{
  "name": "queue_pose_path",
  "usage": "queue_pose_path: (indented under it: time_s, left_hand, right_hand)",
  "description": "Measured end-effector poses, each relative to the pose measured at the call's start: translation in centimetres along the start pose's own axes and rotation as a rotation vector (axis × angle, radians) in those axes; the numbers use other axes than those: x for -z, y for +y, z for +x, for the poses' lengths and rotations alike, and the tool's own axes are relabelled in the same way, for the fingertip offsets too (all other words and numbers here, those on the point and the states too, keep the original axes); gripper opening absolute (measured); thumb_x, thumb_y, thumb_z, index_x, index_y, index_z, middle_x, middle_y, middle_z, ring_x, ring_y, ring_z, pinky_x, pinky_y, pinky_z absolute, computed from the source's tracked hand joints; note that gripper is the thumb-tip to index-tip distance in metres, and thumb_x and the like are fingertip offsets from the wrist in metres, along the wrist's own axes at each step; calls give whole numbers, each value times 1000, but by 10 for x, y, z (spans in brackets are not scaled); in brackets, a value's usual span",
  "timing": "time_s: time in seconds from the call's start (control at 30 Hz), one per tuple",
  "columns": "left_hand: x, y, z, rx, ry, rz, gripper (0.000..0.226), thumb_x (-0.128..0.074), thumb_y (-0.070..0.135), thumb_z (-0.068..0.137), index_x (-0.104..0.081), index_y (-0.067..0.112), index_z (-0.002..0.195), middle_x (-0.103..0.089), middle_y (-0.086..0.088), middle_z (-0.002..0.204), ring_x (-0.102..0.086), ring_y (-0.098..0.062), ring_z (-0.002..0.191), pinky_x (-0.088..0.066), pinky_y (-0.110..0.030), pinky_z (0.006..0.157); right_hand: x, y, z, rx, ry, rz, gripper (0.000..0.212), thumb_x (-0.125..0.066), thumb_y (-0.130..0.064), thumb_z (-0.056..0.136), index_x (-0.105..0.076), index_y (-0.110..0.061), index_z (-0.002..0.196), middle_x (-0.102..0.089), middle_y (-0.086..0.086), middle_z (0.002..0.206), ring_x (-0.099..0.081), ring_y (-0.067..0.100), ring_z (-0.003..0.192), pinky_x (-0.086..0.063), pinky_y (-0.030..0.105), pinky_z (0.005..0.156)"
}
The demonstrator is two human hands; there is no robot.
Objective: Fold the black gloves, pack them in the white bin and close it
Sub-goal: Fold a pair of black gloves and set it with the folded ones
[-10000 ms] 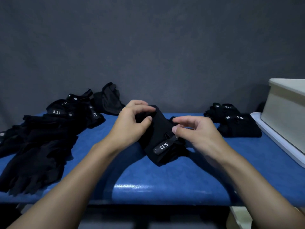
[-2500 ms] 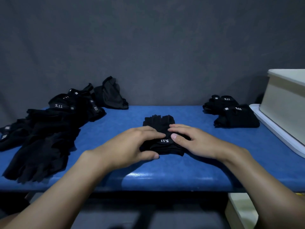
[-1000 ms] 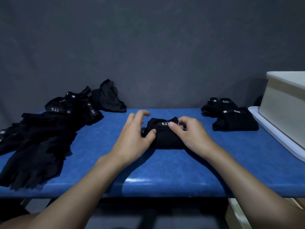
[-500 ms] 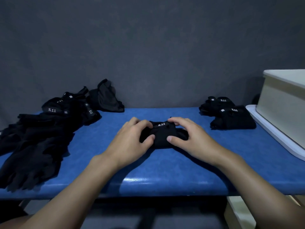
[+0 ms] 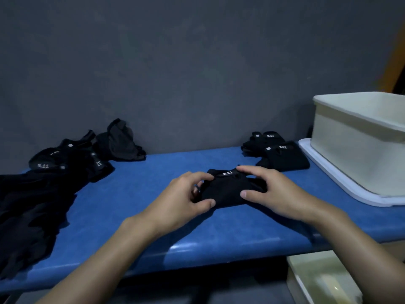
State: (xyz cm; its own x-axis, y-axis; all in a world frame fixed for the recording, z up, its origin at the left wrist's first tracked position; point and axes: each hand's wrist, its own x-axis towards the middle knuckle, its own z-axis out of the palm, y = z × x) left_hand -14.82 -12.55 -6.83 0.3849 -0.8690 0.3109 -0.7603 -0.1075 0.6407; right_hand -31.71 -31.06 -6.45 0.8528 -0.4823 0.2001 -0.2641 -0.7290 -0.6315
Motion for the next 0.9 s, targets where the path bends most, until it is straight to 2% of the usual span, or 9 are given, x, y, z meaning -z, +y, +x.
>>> queue_pose_path:
  time_s: [0.1,0.2,0.27,0.37,0.53,0.67,0.9]
  left_hand:
    - [-23,16,11,-78,-6,14,45,-78,31,82,-60,34,122,-56,8,94,-54,-6,75,-48,-23,76]
    - [-46,32,23,-127,-4,-13,44,-79,31,81,-60,30,121,-51,14,84,-50,1,67,-37,-11,67]
    - [-62,43,31,-145,-14,-28,46,-79,34,81,-59,31,122,-51,15,85,-49,1,69,-37,-11,68]
    - [-83,55,42,-167,-13,-37,50,-78,39,80,-56,34,126,-51,17,90,-51,-1,76,-38,-13,71]
    - [-104,75,58,-198,-41,-23,53,-76,39,82,-53,32,129,-49,17,96,-51,1,82,-36,-7,71]
    - [-112,84,67,-216,-49,14,64,-75,40,83,-47,29,140,-43,22,97,-47,9,87,-34,-2,75]
    - [-117,84,70,-206,12,87,64,-71,42,86,-46,24,143,-43,14,106,-47,7,86,-34,-1,75]
  right_hand:
    - [23,19,-18,-62,3,-45,74,-70,-61,67,-41,-59,134,-53,-28,135,-47,5,131,-32,43,115]
    - [43,37,-34,-98,56,-56,71,-76,-51,70,-43,-59,133,-58,-25,130,-53,7,126,-37,42,112]
    - [54,46,-45,-116,111,-56,69,-76,-46,72,-45,-60,131,-61,-23,126,-56,7,122,-41,40,109]
    - [66,59,-59,-141,195,-128,68,-78,-31,79,-47,-50,136,-61,-19,128,-54,9,123,-40,38,109]
    - [77,77,-69,-151,258,-255,71,-79,-26,79,-47,-37,142,-59,-8,131,-51,16,124,-38,41,108]
    - [79,84,-70,-142,319,-234,66,-77,-19,82,-50,-28,141,-57,-5,129,-53,16,119,-42,32,104]
    - [77,86,-62,-112,346,-237,61,-75,-23,84,-50,-26,140,-57,-5,130,-53,14,119,-44,30,101]
